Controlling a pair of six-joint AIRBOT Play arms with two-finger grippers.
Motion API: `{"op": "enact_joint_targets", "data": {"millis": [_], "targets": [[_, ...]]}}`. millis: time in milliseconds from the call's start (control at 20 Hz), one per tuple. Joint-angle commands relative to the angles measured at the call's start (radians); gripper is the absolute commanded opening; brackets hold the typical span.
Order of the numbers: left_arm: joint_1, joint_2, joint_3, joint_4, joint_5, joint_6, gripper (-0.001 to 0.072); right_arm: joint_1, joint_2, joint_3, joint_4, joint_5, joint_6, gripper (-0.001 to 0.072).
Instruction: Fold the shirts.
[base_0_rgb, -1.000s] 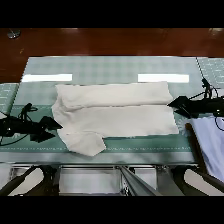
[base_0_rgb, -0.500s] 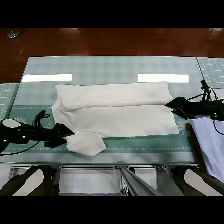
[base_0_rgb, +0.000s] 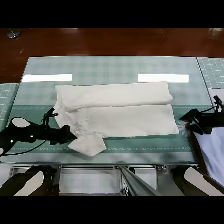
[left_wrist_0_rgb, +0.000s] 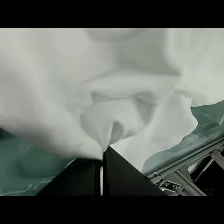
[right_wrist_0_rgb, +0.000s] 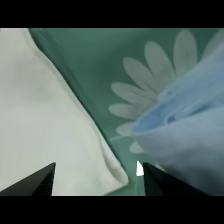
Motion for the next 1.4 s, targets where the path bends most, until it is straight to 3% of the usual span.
{"op": "enact_joint_targets", "data": {"millis": [0, 200, 450, 500, 550, 600, 750, 950, 1150, 1350], "targets": [[-0.007, 0.001, 0.030, -0.008, -0.011, 0.010, 0.0024, 0.053, -0.004, -0.054, -0.062, 0.031, 0.037, 0.0625], [-0.007, 0.001, 0.053, -0.008, -0.012, 0.009, 0.0024, 0.124, -0.082, -0.051, -0.050, -0.001, 0.029, 0.0624], [-0.007, 0.001, 0.053, -0.008, -0.011, 0.009, 0.0024, 0.124, -0.143, -0.051, 0.140, -0.078, -0.011, 0.0598], [-0.006, 0.001, 0.055, -0.008, -0.013, 0.010, 0.0024, 0.124, -0.147, -0.045, 0.163, -0.085, -0.028, 0.0449], [-0.001, 0.001, 0.065, -0.007, -0.024, 0.010, 0.0025, 0.124, -0.146, -0.033, 0.169, -0.083, -0.047, 0.0187], [0.011, 0.001, 0.084, -0.007, -0.042, 0.017, 0.0025, 0.124, -0.147, -0.011, 0.171, -0.069, -0.089, 0.0022], [0.085, 0.000, 0.168, -0.007, -0.075, 0.035, 0.0025, 0.124, -0.147, 0.080, 0.161, -0.025, -0.098, 0.0022], [0.125, -0.018, 0.282, -0.007, -0.045, -0.018, 0.0025, 0.140, -0.159, 0.203, 0.200, -0.033, -0.092, 0.0022], [0.084, -0.178, 0.435, -0.012, 0.042, -0.026, 0.0025, 0.237, -0.292, 0.364, 0.224, -0.070, -0.095, 0.0022], [0.043, -0.385, 0.648, -0.011, 0.083, -0.056, 0.0025, 0.277, -0.465, 0.571, 0.235, -0.100, -0.024, 0.0022]]}}
